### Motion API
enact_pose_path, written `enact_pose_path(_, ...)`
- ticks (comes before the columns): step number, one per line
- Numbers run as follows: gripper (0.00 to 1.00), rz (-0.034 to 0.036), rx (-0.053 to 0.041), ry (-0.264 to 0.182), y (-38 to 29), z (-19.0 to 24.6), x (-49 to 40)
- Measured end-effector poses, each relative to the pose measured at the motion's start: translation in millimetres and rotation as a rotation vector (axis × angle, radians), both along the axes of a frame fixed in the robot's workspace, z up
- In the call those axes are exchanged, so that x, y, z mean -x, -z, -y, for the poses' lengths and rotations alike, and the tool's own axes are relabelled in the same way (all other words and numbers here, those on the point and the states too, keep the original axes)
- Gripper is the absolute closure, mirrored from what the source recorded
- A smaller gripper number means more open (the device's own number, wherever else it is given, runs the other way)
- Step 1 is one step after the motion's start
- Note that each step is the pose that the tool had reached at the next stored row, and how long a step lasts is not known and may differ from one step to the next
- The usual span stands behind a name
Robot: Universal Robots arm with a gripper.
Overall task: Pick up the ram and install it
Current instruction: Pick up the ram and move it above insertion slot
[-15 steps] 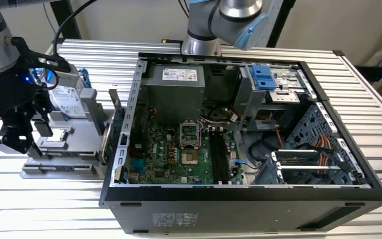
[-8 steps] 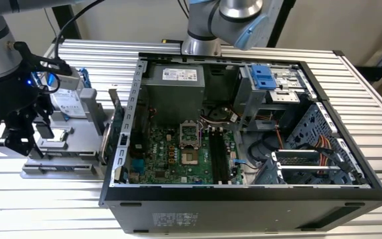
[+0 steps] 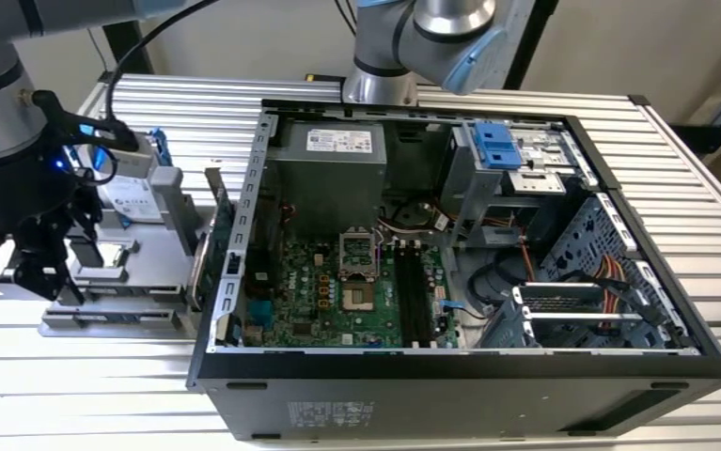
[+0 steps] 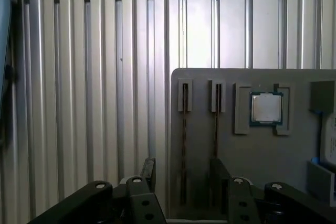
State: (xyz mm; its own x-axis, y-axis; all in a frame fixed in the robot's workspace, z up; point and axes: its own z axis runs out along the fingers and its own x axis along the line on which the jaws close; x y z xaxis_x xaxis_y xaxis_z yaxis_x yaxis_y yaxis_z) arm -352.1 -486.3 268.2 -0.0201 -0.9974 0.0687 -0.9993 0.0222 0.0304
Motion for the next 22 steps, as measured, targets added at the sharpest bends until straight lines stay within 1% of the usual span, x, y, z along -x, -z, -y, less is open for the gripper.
enact_pose_path(6, 0.0, -0.0001, 0.007, 0.009, 6.5, 0.0, 0.0)
enact_pose_path(14, 0.0, -0.0004, 0.0082, 0.009, 16.5, 0.0, -0.1)
enact_pose_path(18, 0.0, -0.0038, 0.0085, 0.009, 20.4, 0.6, -0.3)
enact_pose_path(22, 0.0, -0.0048, 0.0089, 0.009, 25.4, 0.7, -0.4)
